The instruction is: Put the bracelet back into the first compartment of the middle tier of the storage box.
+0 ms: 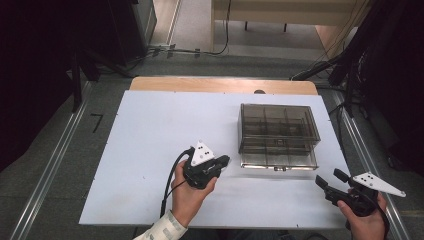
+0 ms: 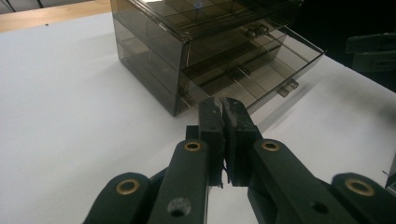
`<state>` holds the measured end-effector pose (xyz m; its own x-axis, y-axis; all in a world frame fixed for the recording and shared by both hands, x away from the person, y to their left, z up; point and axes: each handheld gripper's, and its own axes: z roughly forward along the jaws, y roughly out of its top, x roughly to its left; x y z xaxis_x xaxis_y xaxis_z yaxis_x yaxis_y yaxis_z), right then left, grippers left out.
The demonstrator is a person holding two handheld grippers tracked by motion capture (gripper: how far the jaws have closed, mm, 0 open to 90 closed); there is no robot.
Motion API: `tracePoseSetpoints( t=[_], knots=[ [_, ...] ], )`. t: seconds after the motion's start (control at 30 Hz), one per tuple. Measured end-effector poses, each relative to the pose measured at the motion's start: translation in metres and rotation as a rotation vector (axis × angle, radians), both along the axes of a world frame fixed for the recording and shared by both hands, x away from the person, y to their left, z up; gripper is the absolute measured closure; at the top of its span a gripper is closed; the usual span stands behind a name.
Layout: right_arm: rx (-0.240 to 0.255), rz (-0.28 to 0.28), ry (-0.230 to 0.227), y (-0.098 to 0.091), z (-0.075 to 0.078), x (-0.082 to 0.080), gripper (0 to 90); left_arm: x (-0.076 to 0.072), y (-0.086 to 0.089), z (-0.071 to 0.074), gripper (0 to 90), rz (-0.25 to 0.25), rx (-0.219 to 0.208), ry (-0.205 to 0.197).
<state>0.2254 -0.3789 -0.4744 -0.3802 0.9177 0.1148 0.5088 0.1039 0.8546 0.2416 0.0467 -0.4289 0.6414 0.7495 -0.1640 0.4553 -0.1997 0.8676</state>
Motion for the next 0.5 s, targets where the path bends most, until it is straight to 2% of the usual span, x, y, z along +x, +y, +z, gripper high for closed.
tracePoseSetpoints(
  t=[0.5],
  knots=[
    [-0.001,0.000,0.000,0.000,0.000,0.000,22.7,0.008,-0.013,0.004,88.1,-0.009,-0.022,-0.012]
  ],
)
